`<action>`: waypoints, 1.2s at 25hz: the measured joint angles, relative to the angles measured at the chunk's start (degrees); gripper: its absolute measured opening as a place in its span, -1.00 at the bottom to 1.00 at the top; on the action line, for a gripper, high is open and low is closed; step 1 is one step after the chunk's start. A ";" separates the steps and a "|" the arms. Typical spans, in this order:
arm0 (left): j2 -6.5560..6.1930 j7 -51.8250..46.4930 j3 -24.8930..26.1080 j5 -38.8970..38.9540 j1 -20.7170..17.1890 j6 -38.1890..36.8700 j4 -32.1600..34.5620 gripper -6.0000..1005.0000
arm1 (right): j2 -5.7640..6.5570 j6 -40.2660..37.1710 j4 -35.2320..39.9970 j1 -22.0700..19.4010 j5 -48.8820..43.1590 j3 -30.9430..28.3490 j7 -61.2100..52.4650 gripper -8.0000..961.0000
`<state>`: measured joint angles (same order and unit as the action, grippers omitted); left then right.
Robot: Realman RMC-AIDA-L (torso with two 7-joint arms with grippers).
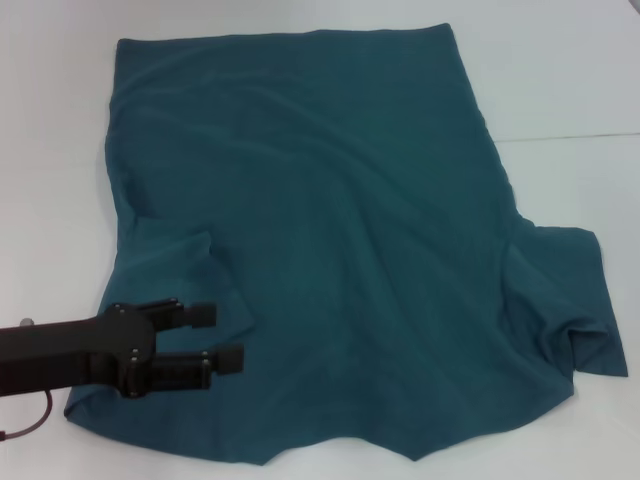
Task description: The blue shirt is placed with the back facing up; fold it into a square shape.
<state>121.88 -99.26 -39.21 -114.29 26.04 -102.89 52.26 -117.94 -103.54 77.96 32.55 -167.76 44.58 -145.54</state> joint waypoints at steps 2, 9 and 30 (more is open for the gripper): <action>0.06 -0.02 0.06 -0.02 -0.16 0.21 -0.13 0.78 | 0.01 1.36 -1.33 -0.04 -0.03 1.58 -1.08 0.52; 0.29 -0.03 0.02 -0.18 -0.55 1.50 -0.44 0.78 | 0.68 6.48 -5.85 0.09 -0.12 6.41 -4.70 0.49; 0.81 0.16 -0.41 -0.97 -0.02 3.40 -1.01 0.78 | 0.20 13.30 -10.07 0.94 -0.19 15.80 -8.36 0.18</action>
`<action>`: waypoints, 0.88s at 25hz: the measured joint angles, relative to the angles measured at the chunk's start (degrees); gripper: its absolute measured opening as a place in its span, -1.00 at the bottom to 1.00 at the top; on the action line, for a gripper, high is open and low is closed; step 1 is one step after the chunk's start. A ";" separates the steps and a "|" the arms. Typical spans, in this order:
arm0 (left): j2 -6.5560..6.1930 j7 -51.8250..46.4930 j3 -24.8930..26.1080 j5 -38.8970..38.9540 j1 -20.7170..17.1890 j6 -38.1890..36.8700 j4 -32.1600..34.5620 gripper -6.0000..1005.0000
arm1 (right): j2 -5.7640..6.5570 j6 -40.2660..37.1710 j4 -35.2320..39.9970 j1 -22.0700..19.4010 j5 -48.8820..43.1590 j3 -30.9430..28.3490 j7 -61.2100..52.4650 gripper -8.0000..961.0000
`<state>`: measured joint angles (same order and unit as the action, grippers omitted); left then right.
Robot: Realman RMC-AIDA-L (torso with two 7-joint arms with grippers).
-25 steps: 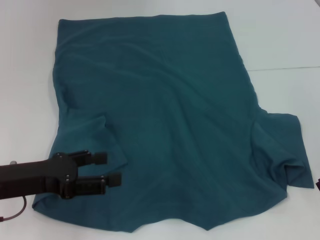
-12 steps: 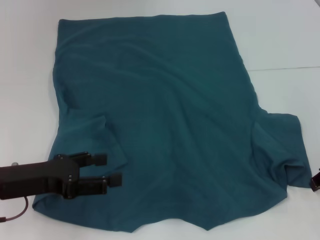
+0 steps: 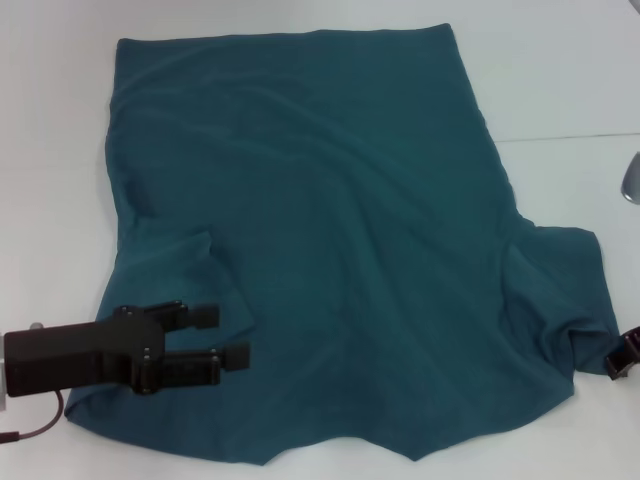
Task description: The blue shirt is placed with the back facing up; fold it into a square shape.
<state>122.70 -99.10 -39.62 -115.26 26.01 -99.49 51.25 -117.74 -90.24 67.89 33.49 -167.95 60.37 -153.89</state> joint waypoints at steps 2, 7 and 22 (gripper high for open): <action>0.00 0.03 -0.01 0.00 -0.01 0.20 -0.43 0.78 | -0.07 0.38 -0.80 0.23 -0.03 0.29 -0.08 0.17; 0.00 0.10 -0.02 0.02 -0.06 0.49 -0.94 0.78 | -0.19 1.45 -1.52 0.48 -0.10 1.79 -0.62 0.17; 0.14 0.13 -0.06 0.04 -0.32 0.80 -0.98 0.78 | -0.10 3.44 -3.53 0.43 -0.10 4.20 -2.22 0.16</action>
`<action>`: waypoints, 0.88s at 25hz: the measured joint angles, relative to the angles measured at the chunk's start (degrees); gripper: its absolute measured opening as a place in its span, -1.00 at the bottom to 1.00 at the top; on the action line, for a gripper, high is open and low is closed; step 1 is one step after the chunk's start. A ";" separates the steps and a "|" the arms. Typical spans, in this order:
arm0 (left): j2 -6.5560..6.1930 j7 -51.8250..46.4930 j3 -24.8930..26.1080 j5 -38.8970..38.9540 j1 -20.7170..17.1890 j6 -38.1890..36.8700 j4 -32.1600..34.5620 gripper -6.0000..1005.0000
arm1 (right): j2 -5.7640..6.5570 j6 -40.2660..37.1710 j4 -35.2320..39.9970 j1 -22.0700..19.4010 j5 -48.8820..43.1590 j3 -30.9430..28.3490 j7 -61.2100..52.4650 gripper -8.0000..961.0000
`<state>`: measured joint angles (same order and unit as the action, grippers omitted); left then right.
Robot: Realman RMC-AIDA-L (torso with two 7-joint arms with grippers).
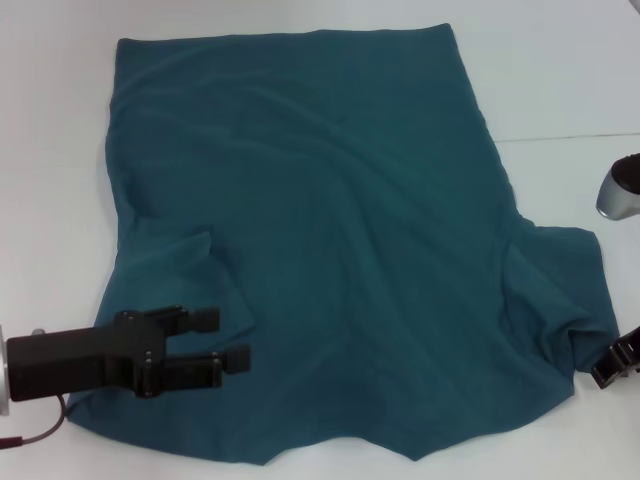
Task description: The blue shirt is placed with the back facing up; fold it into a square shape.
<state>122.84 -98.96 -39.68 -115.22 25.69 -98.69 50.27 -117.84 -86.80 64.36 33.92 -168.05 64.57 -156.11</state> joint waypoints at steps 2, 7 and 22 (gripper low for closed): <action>0.04 0.00 -0.01 0.00 -0.05 -0.01 0.00 0.78 | 0.02 0.40 -0.18 0.02 0.00 0.42 -0.17 0.15; 0.03 0.00 -0.05 -0.02 -0.15 -0.01 0.01 0.78 | -0.06 0.71 -0.57 0.02 0.00 0.55 -0.21 0.14; 0.12 0.09 -0.05 -0.36 -0.11 0.14 -0.36 0.78 | 0.11 0.91 -0.74 0.09 0.09 0.22 -0.16 -0.76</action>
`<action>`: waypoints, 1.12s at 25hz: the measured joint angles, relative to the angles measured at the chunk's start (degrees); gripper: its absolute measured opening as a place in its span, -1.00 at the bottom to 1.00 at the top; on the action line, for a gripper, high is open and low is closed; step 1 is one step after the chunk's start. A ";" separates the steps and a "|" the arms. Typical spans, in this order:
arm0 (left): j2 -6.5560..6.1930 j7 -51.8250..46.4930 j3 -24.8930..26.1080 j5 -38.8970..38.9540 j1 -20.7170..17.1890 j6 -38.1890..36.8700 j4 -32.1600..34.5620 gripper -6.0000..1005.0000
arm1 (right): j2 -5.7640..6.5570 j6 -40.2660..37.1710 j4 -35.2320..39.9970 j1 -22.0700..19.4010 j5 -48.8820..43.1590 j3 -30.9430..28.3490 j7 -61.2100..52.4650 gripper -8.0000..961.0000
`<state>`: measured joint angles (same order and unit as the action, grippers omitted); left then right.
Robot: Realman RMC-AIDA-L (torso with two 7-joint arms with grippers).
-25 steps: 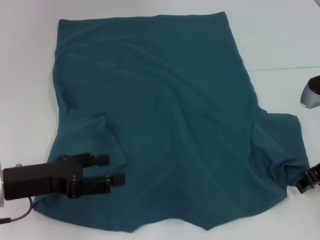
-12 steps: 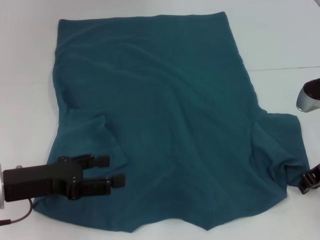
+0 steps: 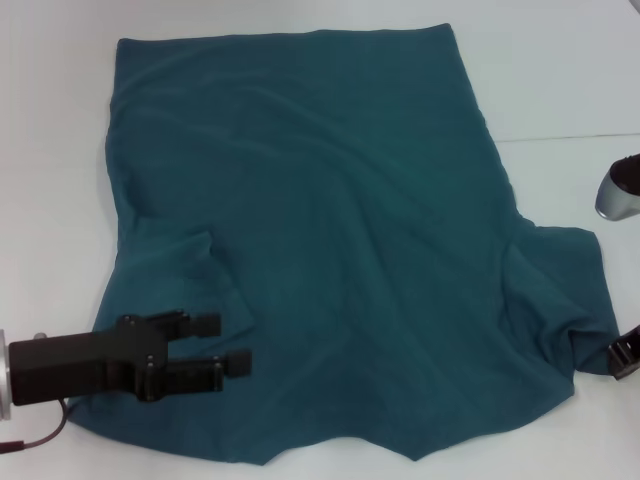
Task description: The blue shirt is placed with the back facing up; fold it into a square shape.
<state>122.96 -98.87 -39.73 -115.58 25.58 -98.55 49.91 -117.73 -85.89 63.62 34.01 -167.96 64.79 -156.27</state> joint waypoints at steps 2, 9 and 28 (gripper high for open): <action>0.00 0.04 0.00 -0.01 0.00 0.08 -0.19 0.78 | 0.05 -0.11 0.67 -0.03 0.00 -0.40 0.00 -0.78; 0.00 0.08 0.00 -0.01 0.07 0.21 -0.25 0.77 | 0.22 -0.38 0.62 0.01 0.00 -0.65 0.00 -0.67; 0.07 0.09 0.00 0.01 0.24 0.20 -0.34 0.77 | 0.38 1.85 -2.41 0.26 0.03 -0.46 0.41 -0.17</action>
<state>123.03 -98.78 -39.72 -115.57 25.82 -98.35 49.57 -117.35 -84.04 61.21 34.28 -167.93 64.33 -155.86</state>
